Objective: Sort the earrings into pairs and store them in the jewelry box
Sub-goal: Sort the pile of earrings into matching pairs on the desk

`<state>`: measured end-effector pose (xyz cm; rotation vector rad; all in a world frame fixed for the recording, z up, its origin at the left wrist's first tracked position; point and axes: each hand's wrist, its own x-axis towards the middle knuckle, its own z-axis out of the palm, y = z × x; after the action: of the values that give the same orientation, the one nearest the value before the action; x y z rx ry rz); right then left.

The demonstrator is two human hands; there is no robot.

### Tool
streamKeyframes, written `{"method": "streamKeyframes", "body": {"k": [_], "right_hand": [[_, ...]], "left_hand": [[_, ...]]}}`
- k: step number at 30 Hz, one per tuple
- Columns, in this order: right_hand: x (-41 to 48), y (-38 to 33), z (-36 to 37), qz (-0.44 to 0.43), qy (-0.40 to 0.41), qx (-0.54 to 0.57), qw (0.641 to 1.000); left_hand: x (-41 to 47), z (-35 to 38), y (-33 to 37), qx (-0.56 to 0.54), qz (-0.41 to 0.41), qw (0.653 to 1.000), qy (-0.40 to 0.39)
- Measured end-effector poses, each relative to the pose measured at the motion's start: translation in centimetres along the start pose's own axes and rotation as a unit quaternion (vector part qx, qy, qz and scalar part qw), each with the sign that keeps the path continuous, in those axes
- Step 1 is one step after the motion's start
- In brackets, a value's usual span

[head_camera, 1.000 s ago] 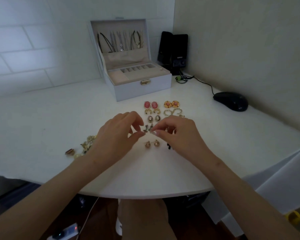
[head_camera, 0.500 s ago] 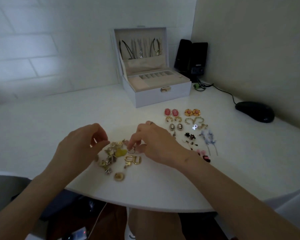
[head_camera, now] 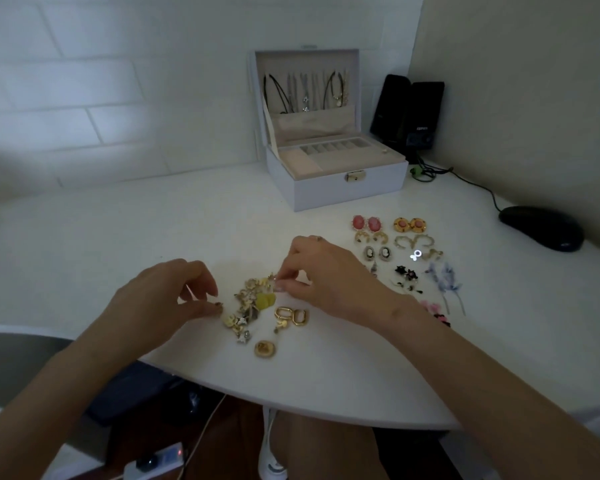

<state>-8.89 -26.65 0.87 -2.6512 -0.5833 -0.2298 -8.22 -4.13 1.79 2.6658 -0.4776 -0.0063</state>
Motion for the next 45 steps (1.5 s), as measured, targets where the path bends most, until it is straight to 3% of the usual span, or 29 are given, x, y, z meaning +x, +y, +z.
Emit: {"method": "streamKeyframes", "body": {"k": [7,11,15,18,26,39,42,45], "right_hand": [[-1.1,-0.3,-1.2,0.07,0.065,0.227,0.969],[-1.7,-0.5,-1.3,0.074,0.074,0.283,0.953],[-2.1,-0.4,-1.4,0.072,0.069,0.247,0.964],[-2.1,-0.3,-1.3,0.057,0.064,0.22,0.972],[-1.6,0.3,-0.1,0.042,0.011,0.062,0.997],[-1.6,-1.2,-0.5,0.029,0.01,0.102,0.994],[-2.2,-3.1,-0.9,-0.017,-0.063,0.125,0.99],[-2.3,-4.0,-0.3,-0.04,-0.109,0.078,0.99]], "left_hand": [[0.7,1.5,0.0,0.005,0.006,1.0,0.025],[0.9,1.9,0.7,-0.006,0.054,0.996,0.075],[0.7,2.0,2.1,-0.011,0.097,0.993,0.07],[0.8,2.3,2.6,0.021,0.086,0.996,0.025],[1.2,2.6,2.5,0.018,0.097,0.995,0.032],[1.3,1.4,2.7,-0.101,0.071,0.986,0.111],[1.3,1.4,2.6,-0.146,0.056,0.981,0.118],[1.3,1.5,2.7,-0.169,0.061,0.977,0.119]]}}
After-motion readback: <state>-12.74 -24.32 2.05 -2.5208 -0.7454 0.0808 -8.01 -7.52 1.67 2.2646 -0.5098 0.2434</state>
